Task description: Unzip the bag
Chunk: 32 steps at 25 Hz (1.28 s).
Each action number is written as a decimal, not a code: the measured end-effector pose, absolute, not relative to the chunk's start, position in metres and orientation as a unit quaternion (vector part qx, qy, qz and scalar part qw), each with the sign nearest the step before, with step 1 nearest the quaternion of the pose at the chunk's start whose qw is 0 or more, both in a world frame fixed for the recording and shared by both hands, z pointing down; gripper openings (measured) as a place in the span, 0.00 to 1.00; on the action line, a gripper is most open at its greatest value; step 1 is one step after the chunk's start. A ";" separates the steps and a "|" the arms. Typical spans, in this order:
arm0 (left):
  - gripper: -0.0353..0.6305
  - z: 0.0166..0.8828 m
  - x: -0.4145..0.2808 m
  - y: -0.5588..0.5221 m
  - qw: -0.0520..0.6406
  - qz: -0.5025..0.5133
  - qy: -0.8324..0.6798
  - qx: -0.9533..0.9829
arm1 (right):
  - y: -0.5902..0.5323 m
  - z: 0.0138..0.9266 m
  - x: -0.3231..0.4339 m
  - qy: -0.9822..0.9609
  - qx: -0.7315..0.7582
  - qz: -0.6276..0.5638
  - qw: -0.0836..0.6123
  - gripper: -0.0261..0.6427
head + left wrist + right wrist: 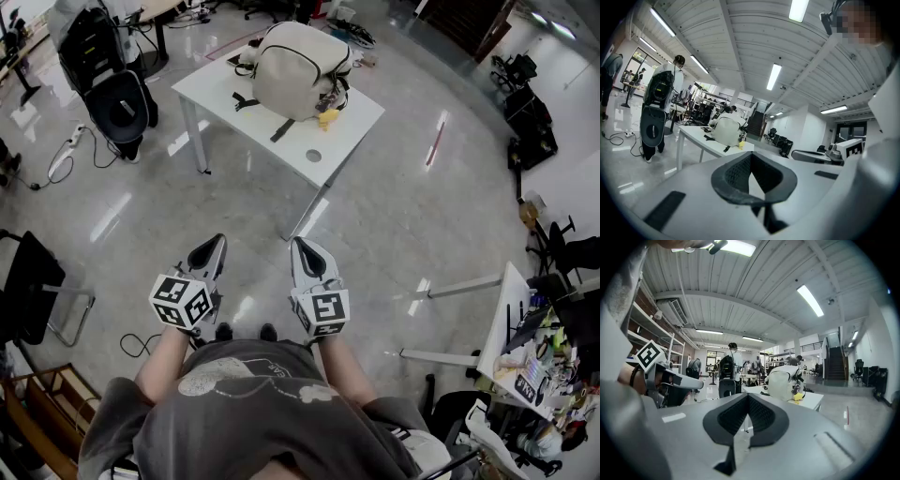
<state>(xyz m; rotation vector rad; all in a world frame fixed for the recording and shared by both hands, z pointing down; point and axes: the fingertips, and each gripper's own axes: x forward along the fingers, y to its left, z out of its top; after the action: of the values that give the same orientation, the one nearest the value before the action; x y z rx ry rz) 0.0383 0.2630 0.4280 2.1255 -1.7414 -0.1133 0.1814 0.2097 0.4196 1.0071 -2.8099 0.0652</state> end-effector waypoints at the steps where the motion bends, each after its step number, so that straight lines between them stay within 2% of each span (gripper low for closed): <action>1: 0.06 0.427 0.034 0.257 0.194 -0.041 -0.621 0.759 | 0.204 0.419 0.177 -0.939 0.336 0.019 0.079 0.04; 17: 0.06 0.427 0.023 0.255 0.189 -0.037 -0.603 0.774 | 0.202 0.418 0.171 -0.923 0.378 0.018 0.075 0.04; 32: 0.06 0.448 -0.035 0.276 0.206 -0.051 -0.601 0.771 | 0.214 0.437 0.139 -0.899 0.430 0.038 0.073 0.04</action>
<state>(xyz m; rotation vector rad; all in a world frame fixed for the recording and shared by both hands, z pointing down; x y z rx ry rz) -0.0350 0.2758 0.4477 2.1467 -1.6739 -0.1408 0.1391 0.2137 0.4370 1.2917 -2.7002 0.1132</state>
